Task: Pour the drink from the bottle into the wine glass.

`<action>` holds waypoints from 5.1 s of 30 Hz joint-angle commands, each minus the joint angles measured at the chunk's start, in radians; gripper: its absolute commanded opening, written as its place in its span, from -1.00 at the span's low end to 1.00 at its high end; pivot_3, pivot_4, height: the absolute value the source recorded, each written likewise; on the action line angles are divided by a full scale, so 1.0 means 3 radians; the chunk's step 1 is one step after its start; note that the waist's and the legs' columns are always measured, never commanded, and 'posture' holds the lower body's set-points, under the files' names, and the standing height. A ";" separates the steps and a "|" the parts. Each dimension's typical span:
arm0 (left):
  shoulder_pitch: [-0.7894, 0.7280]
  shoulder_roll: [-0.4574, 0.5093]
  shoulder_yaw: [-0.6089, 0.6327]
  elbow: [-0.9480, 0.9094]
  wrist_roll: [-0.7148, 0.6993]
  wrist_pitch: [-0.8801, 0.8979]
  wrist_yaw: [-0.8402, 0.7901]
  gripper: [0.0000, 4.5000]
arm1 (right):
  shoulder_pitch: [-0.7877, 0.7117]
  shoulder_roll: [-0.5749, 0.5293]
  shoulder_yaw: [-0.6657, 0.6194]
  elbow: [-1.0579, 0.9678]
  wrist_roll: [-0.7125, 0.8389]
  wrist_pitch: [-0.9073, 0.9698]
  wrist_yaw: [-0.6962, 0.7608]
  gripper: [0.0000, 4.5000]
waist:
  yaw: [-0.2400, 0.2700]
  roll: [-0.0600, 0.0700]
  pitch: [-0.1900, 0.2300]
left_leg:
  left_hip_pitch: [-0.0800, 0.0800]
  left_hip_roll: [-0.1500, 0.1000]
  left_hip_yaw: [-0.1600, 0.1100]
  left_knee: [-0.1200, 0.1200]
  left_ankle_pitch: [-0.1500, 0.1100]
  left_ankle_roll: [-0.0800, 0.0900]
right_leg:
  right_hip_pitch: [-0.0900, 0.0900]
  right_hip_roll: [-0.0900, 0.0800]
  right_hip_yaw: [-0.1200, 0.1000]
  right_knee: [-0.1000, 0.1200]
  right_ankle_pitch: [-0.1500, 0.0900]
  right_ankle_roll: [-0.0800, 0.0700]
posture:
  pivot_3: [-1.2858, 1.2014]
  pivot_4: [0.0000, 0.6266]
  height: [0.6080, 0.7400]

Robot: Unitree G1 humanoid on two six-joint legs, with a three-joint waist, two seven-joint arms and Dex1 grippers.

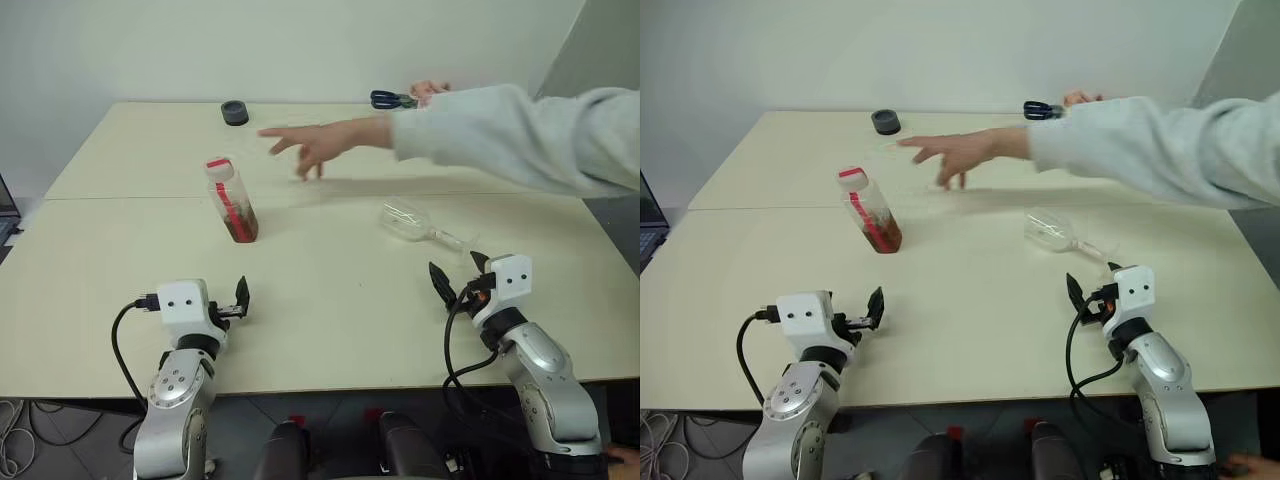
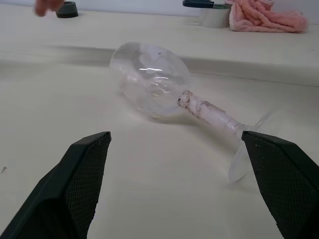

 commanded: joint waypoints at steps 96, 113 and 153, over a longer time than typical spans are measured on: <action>-0.2480 0.0447 0.0060 0.2360 0.0035 -0.0954 -0.0322 -0.15 | -0.1643 -0.0380 0.0288 0.0005 0.1161 0.0696 0.0934 1.00 | 0.0004 -0.0002 0.0003 | -0.0007 -0.0003 -0.0014 0.0004 0.0001 0.0000 | -0.0001 -0.0005 -0.0018 0.0004 0.0011 -0.0018 | 0.03 -0.52 1.00; -0.2472 0.0398 -0.1002 0.1280 -0.0324 -0.0419 -0.1768 -0.15 | -0.2326 0.0047 0.0431 0.0344 0.1049 0.1074 0.0553 1.00 | -0.0002 -0.0001 0.0004 | -0.0033 -0.0005 -0.0018 0.0005 0.0002 -0.0003 | -0.0021 -0.0008 -0.0022 0.0003 0.0012 -0.0019 | 0.03 -0.52 1.00; -0.2406 0.0477 -0.0930 0.0945 -0.0481 -0.0109 -0.1843 -0.15 | -0.2414 -0.0081 0.0589 0.0547 0.0963 0.1046 0.1127 0.50 | -0.0001 0.0000 0.0004 | -0.0033 -0.0005 -0.0020 0.0007 0.0002 -0.0002 | -0.0020 -0.0007 -0.0024 0.0006 0.0012 -0.0019 | 0.03 -0.52 1.00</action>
